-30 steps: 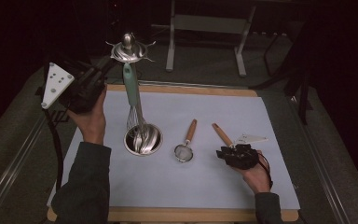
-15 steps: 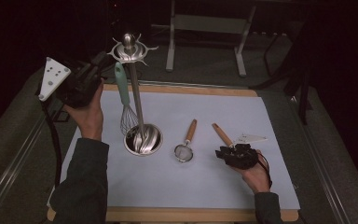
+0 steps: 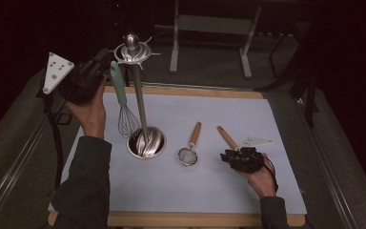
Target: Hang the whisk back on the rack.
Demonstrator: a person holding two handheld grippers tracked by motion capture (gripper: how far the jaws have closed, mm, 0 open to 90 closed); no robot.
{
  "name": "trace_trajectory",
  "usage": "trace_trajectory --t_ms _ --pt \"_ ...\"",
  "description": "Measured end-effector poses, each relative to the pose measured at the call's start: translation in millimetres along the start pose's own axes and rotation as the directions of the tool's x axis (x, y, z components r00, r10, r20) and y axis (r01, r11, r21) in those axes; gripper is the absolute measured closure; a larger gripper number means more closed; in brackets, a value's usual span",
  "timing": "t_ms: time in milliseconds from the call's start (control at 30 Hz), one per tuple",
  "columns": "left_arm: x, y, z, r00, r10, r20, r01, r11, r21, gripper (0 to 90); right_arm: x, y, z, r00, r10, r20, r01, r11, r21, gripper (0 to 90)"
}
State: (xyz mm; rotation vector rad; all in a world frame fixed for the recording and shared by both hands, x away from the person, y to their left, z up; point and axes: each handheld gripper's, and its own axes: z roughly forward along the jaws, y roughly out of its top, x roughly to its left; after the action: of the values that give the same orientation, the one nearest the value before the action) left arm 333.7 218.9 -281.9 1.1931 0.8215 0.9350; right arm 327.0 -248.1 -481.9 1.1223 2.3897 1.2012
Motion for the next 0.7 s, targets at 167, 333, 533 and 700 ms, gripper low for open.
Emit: trace_trajectory --t_ms 167,333,533,700 --pt "0.0 -0.2 -2.6 0.9999 0.007 0.012 -0.007 1.0 0.007 90.0 0.1 0.0 -0.6 1.0 0.002 -0.003 -0.002 1.0 -0.001 66.1" --pt "1.6 -0.8 -5.7 0.9998 0.015 0.015 -0.015 0.9998 0.016 90.0 -0.2 -1.0 2.0 1.0 0.006 -0.002 -0.006 1.0 0.008 65.5" --pt "4.0 -3.1 -7.0 0.9999 0.013 0.011 -0.013 0.9995 0.027 90.0 -0.8 -1.2 1.5 1.0 0.006 -0.002 -0.006 1.0 0.008 65.5" --pt "5.0 -3.4 -7.6 0.9997 0.021 0.01 -0.021 0.9991 0.037 90.0 -1.7 -1.9 1.7 1.0 0.006 0.001 -0.006 1.0 0.011 65.5"
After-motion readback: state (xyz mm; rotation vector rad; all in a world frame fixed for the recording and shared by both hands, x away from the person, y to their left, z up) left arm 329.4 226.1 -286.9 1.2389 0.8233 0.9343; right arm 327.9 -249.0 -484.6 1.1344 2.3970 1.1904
